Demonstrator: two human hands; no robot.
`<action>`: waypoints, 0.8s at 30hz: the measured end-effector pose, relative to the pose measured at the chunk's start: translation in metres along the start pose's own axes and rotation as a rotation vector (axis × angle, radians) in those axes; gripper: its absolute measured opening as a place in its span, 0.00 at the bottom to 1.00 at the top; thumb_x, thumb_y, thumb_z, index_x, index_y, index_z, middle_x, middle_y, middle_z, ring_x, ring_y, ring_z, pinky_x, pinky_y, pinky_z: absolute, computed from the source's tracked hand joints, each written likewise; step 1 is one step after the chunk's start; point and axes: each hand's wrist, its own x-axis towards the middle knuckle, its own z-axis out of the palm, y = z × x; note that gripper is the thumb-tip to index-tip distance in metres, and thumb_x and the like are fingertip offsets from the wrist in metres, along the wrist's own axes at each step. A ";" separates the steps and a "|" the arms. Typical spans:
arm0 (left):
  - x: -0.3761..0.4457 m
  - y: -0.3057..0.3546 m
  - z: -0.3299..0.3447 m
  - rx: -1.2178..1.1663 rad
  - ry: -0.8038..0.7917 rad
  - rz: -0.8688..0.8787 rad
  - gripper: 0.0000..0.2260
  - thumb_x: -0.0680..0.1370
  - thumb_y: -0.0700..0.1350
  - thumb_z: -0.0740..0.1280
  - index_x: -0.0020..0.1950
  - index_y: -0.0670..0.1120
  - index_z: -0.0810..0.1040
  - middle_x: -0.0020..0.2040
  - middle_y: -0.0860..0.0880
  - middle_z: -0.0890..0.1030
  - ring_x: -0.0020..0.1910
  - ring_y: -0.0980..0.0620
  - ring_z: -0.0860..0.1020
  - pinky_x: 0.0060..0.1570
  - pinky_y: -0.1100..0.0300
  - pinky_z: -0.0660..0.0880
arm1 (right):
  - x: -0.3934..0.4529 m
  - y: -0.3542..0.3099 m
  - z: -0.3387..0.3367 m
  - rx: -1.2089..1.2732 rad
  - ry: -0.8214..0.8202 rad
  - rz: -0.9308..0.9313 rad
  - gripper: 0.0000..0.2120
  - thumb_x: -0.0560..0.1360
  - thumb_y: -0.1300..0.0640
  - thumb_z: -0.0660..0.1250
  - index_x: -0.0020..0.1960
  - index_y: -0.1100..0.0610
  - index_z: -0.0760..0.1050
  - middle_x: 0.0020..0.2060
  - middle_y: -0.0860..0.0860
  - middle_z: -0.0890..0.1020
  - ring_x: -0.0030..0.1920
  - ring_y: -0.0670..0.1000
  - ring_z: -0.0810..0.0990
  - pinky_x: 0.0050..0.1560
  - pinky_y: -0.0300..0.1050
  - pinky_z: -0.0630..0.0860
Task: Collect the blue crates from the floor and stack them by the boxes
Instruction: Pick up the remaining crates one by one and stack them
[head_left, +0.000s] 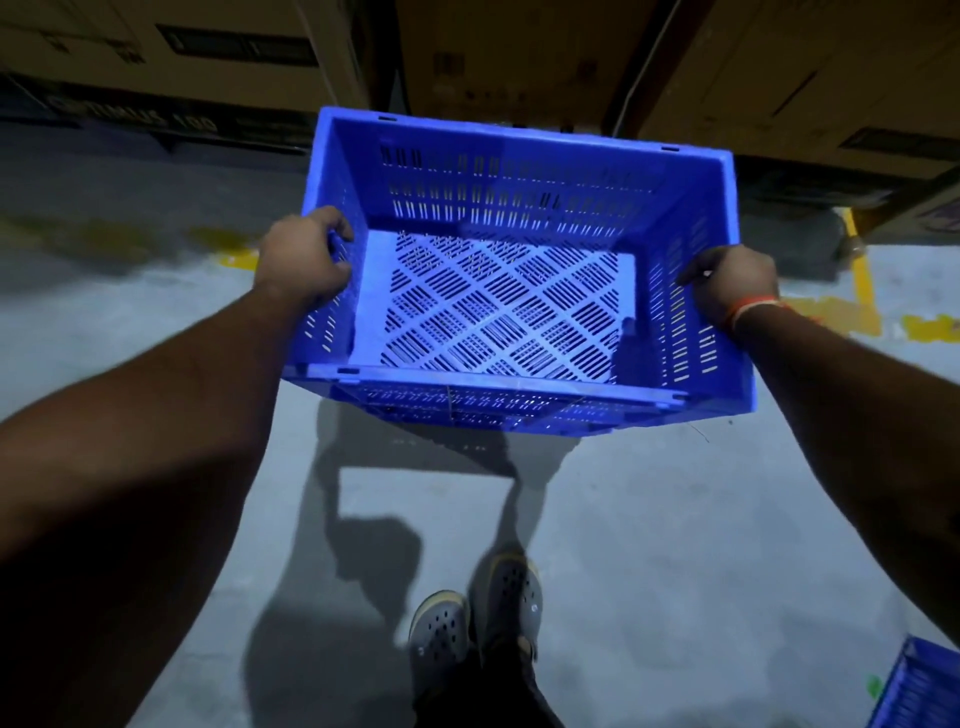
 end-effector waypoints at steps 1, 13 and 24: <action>0.000 0.000 0.000 0.005 -0.002 -0.003 0.13 0.70 0.42 0.71 0.53 0.50 0.78 0.38 0.46 0.81 0.45 0.40 0.80 0.45 0.52 0.76 | 0.000 -0.001 0.000 0.001 0.002 -0.002 0.13 0.72 0.63 0.63 0.47 0.51 0.84 0.54 0.57 0.84 0.55 0.60 0.81 0.59 0.47 0.75; -0.005 0.004 -0.001 -0.003 0.010 -0.047 0.12 0.70 0.41 0.69 0.52 0.51 0.79 0.39 0.45 0.81 0.45 0.39 0.79 0.46 0.51 0.77 | 0.001 -0.005 -0.002 -0.051 0.014 -0.047 0.11 0.73 0.62 0.66 0.49 0.52 0.84 0.53 0.60 0.84 0.53 0.63 0.82 0.57 0.52 0.77; -0.002 0.005 -0.004 -0.018 -0.008 -0.083 0.11 0.69 0.41 0.68 0.50 0.52 0.80 0.37 0.44 0.81 0.41 0.42 0.79 0.45 0.53 0.78 | -0.005 -0.002 0.000 -0.080 0.018 -0.062 0.10 0.72 0.62 0.67 0.50 0.54 0.84 0.49 0.63 0.84 0.51 0.64 0.81 0.54 0.52 0.77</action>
